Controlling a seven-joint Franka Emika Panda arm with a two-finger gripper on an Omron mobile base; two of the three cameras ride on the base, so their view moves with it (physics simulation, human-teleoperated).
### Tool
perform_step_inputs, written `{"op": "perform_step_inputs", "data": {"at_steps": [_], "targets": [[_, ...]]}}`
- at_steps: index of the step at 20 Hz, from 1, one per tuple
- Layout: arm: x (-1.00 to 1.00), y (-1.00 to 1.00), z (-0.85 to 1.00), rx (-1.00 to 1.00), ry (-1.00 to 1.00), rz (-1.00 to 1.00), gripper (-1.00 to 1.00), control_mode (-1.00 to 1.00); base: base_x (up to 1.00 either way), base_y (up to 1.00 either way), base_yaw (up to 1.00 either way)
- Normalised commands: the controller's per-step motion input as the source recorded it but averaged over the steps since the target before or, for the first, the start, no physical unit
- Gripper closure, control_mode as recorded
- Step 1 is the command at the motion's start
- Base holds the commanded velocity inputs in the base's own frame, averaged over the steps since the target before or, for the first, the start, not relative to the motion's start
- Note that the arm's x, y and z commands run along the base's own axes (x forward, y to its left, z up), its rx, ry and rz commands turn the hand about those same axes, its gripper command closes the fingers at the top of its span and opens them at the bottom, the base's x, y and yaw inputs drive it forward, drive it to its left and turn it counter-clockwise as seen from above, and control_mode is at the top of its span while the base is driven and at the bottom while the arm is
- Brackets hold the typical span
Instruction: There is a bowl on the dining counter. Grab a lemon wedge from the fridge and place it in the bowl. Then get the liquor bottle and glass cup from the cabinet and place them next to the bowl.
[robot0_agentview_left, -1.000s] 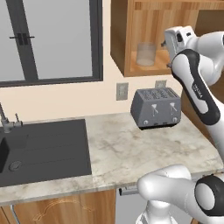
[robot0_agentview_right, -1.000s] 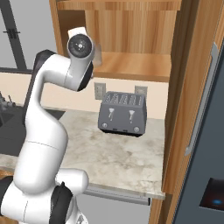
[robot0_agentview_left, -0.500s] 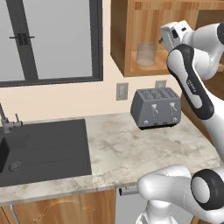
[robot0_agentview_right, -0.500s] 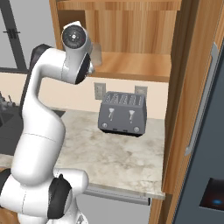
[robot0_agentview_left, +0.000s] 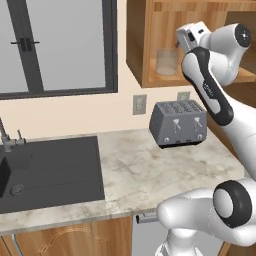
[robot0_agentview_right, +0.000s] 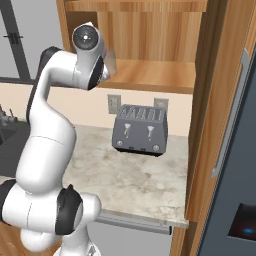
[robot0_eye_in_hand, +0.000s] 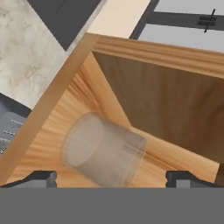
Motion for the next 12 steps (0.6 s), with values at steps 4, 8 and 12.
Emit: {"op": "perform_step_inputs", "data": {"at_steps": [4,8,12], "targets": [[0.25,0.0,0.0,0.0,0.0,0.0,-1.0,-1.0,0.0,0.0,0.0],[0.21,0.0,0.0,0.0,0.01,0.0,-1.0,-1.0,0.0,0.0,0.0],[0.25,0.0,0.0,0.0,0.03,0.0,-1.0,-1.0,0.0,0.0,0.0]]}}
